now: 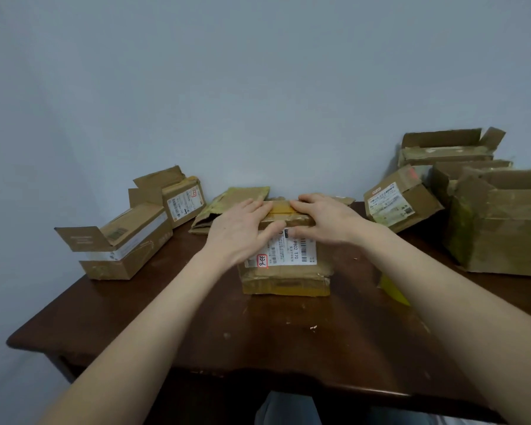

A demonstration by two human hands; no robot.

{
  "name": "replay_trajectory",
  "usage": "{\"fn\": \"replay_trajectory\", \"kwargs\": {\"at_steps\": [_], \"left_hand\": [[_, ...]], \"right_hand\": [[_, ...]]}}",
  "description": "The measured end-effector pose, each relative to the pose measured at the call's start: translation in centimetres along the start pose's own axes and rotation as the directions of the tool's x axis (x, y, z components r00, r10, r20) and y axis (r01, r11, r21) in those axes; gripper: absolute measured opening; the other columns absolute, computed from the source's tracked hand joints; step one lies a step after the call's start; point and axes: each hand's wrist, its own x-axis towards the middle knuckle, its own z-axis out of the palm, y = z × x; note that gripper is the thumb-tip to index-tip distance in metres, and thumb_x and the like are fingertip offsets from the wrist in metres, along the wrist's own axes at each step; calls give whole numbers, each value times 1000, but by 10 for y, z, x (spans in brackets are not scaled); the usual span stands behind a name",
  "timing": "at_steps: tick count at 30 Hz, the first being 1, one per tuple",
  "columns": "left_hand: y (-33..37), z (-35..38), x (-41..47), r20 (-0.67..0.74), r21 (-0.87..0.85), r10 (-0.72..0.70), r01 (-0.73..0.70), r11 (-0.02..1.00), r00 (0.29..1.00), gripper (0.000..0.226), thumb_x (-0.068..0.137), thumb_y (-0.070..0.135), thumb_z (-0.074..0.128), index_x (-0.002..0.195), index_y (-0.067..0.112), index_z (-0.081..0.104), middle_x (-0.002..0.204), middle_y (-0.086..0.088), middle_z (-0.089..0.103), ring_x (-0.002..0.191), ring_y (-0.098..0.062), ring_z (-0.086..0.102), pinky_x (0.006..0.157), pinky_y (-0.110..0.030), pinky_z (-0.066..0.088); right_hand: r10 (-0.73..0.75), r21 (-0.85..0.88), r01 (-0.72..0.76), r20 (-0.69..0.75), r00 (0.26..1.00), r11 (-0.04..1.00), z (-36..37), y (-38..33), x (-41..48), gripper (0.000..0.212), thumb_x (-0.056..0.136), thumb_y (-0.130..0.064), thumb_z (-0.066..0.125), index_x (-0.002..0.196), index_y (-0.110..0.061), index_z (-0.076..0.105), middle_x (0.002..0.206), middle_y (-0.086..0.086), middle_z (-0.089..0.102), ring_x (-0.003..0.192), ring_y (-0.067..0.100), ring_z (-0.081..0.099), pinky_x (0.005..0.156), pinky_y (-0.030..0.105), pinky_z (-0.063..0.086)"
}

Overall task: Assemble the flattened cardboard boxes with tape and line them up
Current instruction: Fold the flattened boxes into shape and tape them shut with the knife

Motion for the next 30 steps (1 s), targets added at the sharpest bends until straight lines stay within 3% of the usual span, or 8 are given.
{"fn": "replay_trajectory", "kwargs": {"at_steps": [3,7,18,21,25,28,30], "left_hand": [[-9,2,5,9,62,35,-35,997,999,67,92,60,37,150,27,26,157,7,22,145,-11,19,115,-31,19],[-2,11,11,-47,-28,74,-75,997,996,65,93,52,47,148,23,32,155,5,28,144,-12,22,116,-30,19],[-1,8,25,-5,-164,65,-65,984,998,60,88,48,59,143,29,41,151,11,35,140,-11,30,112,-37,28],[10,8,22,-8,-255,39,-39,966,999,57,89,39,61,141,27,44,150,10,37,140,-10,30,111,-32,24],[36,36,10,14,-327,123,-111,939,992,63,87,28,64,145,22,38,153,5,34,140,-12,30,109,-23,23],[33,39,8,-27,-365,73,-78,928,997,62,87,33,64,144,26,40,150,7,38,137,-9,33,107,-23,27],[27,26,9,-63,-293,76,-91,952,995,60,88,42,61,143,28,42,148,8,41,135,-11,37,108,-28,30]], "right_hand": [[2,11,-2,20,1000,1000,1,2,5,72,89,-56,54,150,-28,28,153,6,29,137,27,31,112,39,29],[36,72,-38,24,999,997,0,13,6,73,87,-53,59,150,-30,29,151,6,30,137,26,32,112,37,28],[107,222,-107,15,994,969,8,26,5,76,79,-57,67,145,-39,35,144,8,36,133,27,36,111,42,31],[108,227,-113,34,994,967,-7,31,-2,75,76,-51,74,143,-36,42,140,6,43,128,25,43,108,35,34],[154,135,-171,131,979,976,-14,45,-15,73,74,-45,78,139,-36,48,138,4,50,123,23,49,102,33,39],[149,212,-158,60,987,964,-7,43,-20,65,76,-44,77,135,-36,52,139,4,49,125,22,47,97,27,35],[114,313,-107,-4,993,944,-6,38,-20,61,77,-40,76,133,-32,56,135,2,53,117,15,50,92,21,34]]}}
